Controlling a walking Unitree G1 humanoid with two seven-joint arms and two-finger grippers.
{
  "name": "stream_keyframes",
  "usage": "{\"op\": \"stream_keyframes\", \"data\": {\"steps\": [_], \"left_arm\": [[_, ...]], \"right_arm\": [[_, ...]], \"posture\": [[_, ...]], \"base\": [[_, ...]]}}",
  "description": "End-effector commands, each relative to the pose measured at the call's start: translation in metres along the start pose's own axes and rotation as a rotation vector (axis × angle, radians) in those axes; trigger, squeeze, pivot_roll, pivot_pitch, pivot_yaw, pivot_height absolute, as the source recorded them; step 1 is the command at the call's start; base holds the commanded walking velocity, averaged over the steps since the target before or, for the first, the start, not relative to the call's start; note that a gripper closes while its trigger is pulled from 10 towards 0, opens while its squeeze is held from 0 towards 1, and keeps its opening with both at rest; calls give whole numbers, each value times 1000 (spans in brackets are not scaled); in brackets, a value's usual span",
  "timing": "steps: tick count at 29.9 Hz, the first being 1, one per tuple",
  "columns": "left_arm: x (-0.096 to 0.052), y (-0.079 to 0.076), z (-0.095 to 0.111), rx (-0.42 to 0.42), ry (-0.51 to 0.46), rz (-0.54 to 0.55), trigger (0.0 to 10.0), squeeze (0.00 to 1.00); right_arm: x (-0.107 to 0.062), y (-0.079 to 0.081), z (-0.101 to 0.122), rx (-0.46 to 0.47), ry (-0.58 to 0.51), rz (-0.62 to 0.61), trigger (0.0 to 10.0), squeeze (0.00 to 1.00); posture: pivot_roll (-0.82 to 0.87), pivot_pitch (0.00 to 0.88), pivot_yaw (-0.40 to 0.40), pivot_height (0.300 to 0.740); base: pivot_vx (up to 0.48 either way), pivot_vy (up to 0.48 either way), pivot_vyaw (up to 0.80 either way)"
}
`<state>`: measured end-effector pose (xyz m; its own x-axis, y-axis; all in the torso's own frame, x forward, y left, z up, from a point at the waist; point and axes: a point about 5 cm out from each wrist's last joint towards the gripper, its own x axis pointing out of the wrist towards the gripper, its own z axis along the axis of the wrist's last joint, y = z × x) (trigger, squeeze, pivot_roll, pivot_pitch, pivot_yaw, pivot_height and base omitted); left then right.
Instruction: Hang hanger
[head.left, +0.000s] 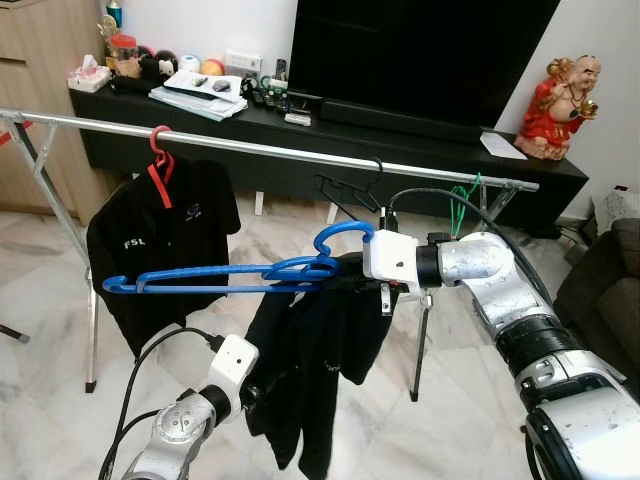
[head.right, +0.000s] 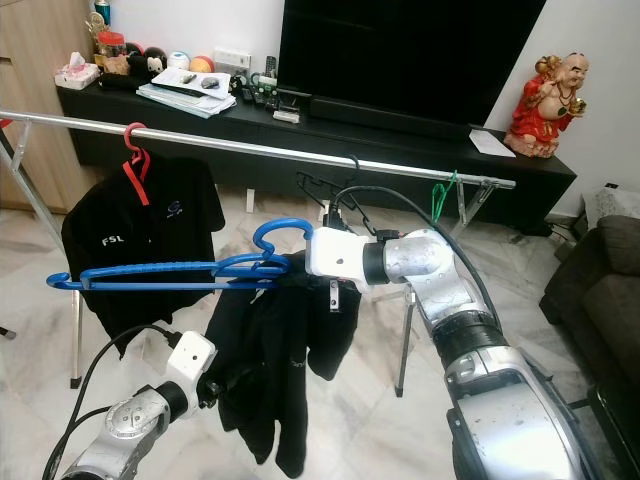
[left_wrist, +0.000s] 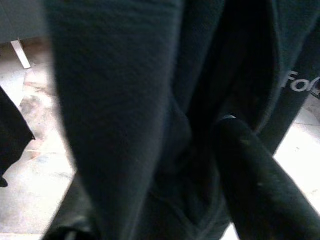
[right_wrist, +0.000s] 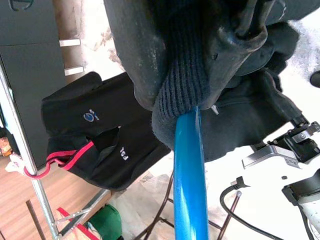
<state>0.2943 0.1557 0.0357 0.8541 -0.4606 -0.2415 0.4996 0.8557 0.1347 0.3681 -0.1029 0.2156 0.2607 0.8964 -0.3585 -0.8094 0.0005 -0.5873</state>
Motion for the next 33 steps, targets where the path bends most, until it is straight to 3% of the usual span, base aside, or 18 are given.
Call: {"op": "stream_keyframes", "data": {"steps": [1, 33], "left_arm": [[3, -4, 1, 4, -11, -25, 0, 0], [1, 0, 2, 3, -16, -12, 0, 0]], "right_arm": [[-11, -10, 7, -20, -21, -48, 0, 0], [-10, -6, 0, 2, 2, -42, 0, 0]], "posture": [[105, 0, -204, 740], [109, 0, -207, 740]], "base": [[0, 0, 0], [0, 0, 0]]}}
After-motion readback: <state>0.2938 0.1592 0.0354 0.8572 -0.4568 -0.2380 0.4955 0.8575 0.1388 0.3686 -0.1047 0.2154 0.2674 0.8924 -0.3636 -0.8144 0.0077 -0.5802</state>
